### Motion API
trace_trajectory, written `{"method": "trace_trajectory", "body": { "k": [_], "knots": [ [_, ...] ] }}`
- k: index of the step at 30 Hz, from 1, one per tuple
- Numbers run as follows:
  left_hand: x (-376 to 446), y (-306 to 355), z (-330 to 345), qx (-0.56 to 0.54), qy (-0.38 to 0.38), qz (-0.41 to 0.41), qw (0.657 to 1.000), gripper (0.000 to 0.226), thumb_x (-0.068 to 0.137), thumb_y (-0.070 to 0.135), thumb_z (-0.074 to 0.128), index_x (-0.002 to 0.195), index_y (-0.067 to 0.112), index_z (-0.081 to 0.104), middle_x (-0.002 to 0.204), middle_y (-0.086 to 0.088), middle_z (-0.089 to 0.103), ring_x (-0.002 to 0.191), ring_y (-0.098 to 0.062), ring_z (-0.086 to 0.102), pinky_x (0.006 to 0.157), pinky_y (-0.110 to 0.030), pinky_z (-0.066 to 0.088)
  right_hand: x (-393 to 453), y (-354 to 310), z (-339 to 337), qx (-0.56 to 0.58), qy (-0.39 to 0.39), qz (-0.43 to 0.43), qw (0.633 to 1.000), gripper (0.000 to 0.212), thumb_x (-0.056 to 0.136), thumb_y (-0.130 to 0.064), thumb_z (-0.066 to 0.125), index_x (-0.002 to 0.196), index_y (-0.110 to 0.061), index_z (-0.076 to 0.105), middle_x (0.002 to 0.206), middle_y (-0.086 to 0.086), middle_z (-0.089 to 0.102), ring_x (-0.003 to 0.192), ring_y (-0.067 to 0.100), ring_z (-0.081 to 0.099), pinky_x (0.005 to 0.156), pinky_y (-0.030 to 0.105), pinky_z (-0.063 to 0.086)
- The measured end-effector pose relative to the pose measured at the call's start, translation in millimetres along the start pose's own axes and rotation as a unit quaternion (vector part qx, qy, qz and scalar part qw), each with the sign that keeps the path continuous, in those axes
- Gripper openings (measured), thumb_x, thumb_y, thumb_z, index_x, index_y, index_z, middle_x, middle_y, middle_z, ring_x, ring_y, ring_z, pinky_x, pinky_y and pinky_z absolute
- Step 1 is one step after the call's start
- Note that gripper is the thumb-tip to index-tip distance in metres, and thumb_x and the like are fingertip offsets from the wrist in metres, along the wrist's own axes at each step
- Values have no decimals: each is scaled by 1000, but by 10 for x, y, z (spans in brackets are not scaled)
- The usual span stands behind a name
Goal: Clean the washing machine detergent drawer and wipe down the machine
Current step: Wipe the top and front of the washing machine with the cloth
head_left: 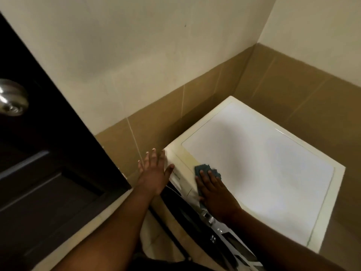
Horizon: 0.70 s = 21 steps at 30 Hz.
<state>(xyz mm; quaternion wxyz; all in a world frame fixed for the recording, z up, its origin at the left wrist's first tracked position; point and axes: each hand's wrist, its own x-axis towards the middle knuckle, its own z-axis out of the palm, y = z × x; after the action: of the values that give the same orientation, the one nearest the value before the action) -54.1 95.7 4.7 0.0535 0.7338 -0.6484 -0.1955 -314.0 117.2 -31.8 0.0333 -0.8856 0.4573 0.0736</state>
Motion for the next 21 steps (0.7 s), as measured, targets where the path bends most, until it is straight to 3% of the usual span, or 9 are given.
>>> {"method": "trace_trajectory", "body": {
  "k": [5, 9, 12, 18, 21],
  "knots": [
    [-306, -129, 61, -19, -15, -35, 999, 71, 93, 67, 8, 154, 33, -6, 163, -6, -10, 149, -27, -14, 118, -54, -7, 274, -154, -46, 12, -5, 15, 1000, 65, 98, -43, 32, 153, -13, 17, 159, 16, 14, 145, 38, 12, 113, 56, 26],
    [-429, -316, 44, -26, -9, -73, 997, 81, 83, 72, -5, 153, 32, -10, 163, -5, -10, 149, -27, -14, 119, -55, -4, -171, -170, 70, 15, 2, -21, 1000, 88, 87, -34, 64, 155, -14, 12, 161, 14, 9, 148, 37, 7, 115, 56, 26],
    [-498, -462, 70, -47, 3, -109, 993, 77, 88, 69, 1, 153, 31, -9, 163, -5, -10, 149, -27, -14, 119, -54, -3, -367, -111, 73, 1, -19, -29, 999, 100, 78, -37, 73, 155, -15, 13, 162, 14, 9, 148, 37, 8, 113, 57, 28],
    [-517, -709, 172, -64, 6, -121, 991, 76, 89, 68, 8, 154, 30, -6, 163, -6, -5, 149, -28, -9, 119, -56, -1, 366, -287, -80, -36, -20, -58, 997, 87, 88, -28, 64, 156, -18, 10, 163, 10, 5, 149, 34, 2, 117, 52, 17],
    [-473, -833, 153, -75, 10, -113, 991, 86, 80, 74, -2, 154, 30, -3, 163, -6, -3, 149, -29, -8, 119, -58, 0, 782, -404, -179, -56, -21, -64, 996, 81, 90, -22, 59, 155, -19, 12, 163, 8, 6, 149, 33, 3, 116, 49, 10]
  ]
}}
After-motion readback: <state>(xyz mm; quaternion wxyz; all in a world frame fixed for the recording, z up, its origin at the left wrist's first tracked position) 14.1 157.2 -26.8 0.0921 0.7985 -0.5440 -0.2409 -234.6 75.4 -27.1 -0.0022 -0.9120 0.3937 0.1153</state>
